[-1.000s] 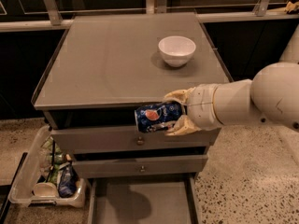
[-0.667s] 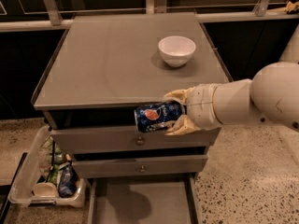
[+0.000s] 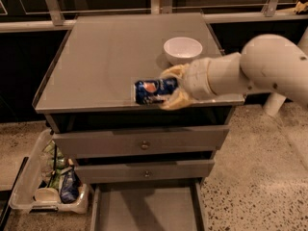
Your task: Pick pepsi can from bottom drawer and place on counter
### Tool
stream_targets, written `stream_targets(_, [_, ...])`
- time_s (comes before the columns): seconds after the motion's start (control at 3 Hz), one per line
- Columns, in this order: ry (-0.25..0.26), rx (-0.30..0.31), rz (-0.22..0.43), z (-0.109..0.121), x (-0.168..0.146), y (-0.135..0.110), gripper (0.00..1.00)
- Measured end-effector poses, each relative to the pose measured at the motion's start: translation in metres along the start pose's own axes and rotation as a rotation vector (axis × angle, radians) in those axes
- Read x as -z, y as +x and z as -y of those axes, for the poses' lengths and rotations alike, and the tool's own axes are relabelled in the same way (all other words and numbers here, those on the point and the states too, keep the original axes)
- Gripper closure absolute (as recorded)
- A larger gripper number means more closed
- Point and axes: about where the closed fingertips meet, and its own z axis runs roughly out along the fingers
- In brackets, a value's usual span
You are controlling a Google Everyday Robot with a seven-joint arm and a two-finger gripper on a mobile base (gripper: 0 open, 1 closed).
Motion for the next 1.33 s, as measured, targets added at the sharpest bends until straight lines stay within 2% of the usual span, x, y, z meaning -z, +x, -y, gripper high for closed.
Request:
stream_targets(0.33, [0.011, -0.066, 0.085, 0.054, -0.035, -0.004, 1.00])
stream_targets(0.67, [0.027, -0.125, 0.128, 0.092, -0.061, -0.011, 1.00])
stream_targets(1.0, [0.018, -0.164, 0.145, 0.109, -0.087, -0.022, 1.00])
stream_targets(1.33, [0.018, -0.199, 0.137, 0.114, -0.100, -0.023, 1.00])
